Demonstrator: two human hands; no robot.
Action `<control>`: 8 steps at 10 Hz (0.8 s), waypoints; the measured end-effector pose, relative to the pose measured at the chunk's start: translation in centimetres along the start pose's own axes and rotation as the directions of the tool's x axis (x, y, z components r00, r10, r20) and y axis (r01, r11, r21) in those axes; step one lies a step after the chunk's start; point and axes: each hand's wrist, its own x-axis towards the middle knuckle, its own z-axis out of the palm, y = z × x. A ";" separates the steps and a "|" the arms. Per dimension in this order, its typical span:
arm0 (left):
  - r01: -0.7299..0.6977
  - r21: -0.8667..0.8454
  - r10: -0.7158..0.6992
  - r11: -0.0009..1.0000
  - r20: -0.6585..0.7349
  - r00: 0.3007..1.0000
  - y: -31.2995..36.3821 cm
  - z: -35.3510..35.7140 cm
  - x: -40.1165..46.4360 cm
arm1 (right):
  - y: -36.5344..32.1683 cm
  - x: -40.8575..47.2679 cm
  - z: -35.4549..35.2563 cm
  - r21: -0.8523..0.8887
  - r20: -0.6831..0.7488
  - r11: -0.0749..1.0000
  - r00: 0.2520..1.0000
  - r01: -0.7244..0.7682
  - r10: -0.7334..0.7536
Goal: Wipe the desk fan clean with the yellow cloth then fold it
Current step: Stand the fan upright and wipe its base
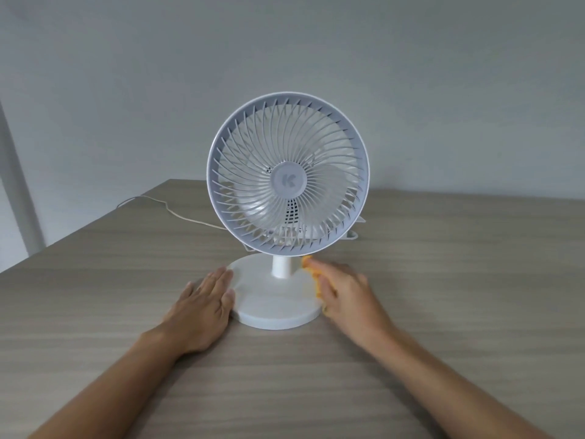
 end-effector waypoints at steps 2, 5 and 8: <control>0.008 0.004 -0.008 1.000 -0.010 1.000 -0.2 0.2 0.1 | 5.0 2.2 -0.6 -0.360 0.304 0.899 0.879 -0.252 0.368; 0.010 -0.006 -0.010 1.000 0.014 1.000 -0.1 0.1 0.1 | 0.8 -3.0 -1.6 -0.371 0.392 0.926 0.894 -0.062 0.217; -0.002 -0.034 0.003 0.999 0.029 1.000 -0.4 0.0 0.2 | -6.4 -7.9 0.8 -0.220 0.363 0.970 0.932 0.107 -0.021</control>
